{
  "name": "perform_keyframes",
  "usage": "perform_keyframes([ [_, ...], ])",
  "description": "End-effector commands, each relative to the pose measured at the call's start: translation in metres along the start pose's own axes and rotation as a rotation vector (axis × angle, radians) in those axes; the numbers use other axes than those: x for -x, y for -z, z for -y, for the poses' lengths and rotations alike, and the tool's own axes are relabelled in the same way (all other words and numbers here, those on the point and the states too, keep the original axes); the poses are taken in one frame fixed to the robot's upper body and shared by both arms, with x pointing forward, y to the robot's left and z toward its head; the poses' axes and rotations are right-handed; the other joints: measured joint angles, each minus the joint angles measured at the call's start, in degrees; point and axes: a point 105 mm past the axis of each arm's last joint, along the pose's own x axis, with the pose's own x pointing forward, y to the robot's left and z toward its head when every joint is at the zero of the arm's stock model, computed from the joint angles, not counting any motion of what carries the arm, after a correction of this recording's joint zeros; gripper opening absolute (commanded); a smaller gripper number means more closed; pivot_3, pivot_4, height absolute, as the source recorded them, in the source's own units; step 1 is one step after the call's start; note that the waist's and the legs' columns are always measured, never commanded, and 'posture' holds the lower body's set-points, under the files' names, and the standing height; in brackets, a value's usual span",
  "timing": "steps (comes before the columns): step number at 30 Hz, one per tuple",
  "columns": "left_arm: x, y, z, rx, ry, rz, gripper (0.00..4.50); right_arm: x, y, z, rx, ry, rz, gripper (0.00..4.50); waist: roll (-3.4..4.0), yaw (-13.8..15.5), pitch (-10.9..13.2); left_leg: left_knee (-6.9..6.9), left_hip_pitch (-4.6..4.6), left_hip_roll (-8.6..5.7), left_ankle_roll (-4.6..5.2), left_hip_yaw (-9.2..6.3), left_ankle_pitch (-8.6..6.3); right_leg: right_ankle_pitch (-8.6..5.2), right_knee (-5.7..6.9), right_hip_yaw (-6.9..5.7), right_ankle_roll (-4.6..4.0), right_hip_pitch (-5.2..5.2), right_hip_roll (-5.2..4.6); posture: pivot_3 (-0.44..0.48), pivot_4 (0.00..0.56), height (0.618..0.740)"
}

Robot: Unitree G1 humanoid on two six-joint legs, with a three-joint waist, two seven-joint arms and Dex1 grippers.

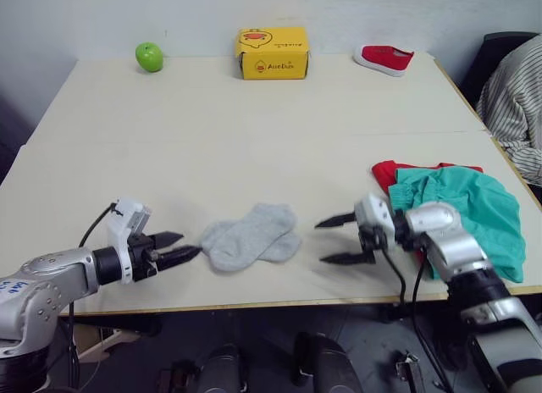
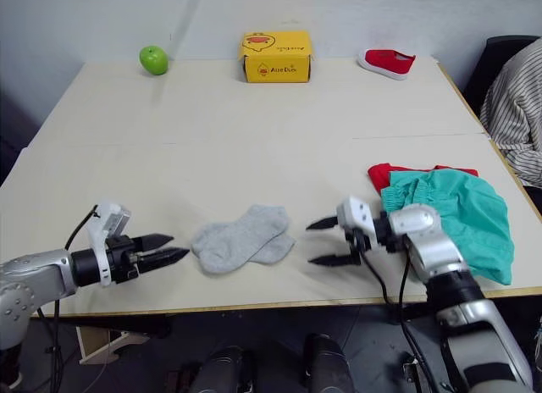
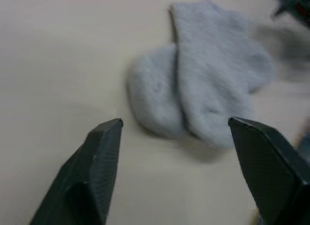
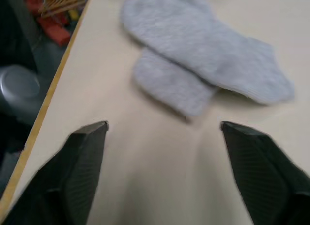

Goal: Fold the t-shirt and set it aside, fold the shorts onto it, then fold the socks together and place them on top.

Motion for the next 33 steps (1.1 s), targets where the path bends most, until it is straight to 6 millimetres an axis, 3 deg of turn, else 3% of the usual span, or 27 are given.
perform_keyframes([
  [1, -0.012, 0.01, 0.01, 0.055, -0.017, -0.063, 4.23, -0.012, -0.01, 0.022, -0.184, 0.097, 0.005, 4.48, 0.0, 0.0, 0.0, 0.0, 0.01, 0.0, -0.04, -0.03, -0.01, -0.01, 0.02, 0.01, -0.02, 0.0, -0.01, 0.0, 0.15, 0.74],
  [8, -0.041, 0.023, 0.023, 0.135, -0.044, -0.076, 4.23, -0.052, -0.006, 0.044, -0.32, 0.182, -0.045, 4.48, 0.01, 0.4, 0.0, -0.02, -0.1, -0.05, -0.18, -0.1, 0.03, -0.05, 0.25, -0.11, -0.1, -0.03, 0.17, 0.0, 0.15, 0.74],
  [13, -0.042, 0.026, 0.024, 0.144, -0.072, -0.068, 3.03, -0.065, -0.009, 0.047, -0.342, 0.196, -0.033, 4.5, -0.01, 0.5, 0.0, 0.05, -0.05, -0.09, -0.12, -0.07, 0.04, -0.02, 0.15, -0.01, -0.03, 0.01, 0.15, 0.0, 0.15, 0.74],
  [22, -0.045, 0.028, 0.024, 0.164, -0.078, -0.063, 0.08, -0.072, -0.018, 0.033, -0.3, 0.11, 0.021, 1.48, -0.01, 0.4, 0.0, 0.0, -0.1, -0.07, -0.14, -0.08, 0.02, -0.02, 0.18, -0.04, -0.03, -0.02, 0.19, 0.0, 0.15, 0.74],
  [26, -0.044, 0.023, 0.024, 0.174, -0.063, -0.035, 0.0, -0.069, -0.027, 0.031, -0.257, 0.104, 0.072, 0.11, -0.01, 0.4, 0.0, -0.01, -0.12, -0.06, -0.15, -0.1, 0.02, -0.02, 0.14, -0.06, -0.03, -0.02, 0.19, 0.0, 0.15, 0.74],
  [33, -0.019, 0.002, 0.022, 0.128, -0.005, 0.038, 0.0, -0.053, -0.054, 0.021, -0.162, 0.087, 0.202, 0.05, 0.0, 0.4, 0.0, -0.01, -0.19, -0.01, -0.19, -0.13, 0.0, -0.02, 0.04, -0.12, -0.04, -0.08, 0.22, 0.0, 0.15, 0.74],
])
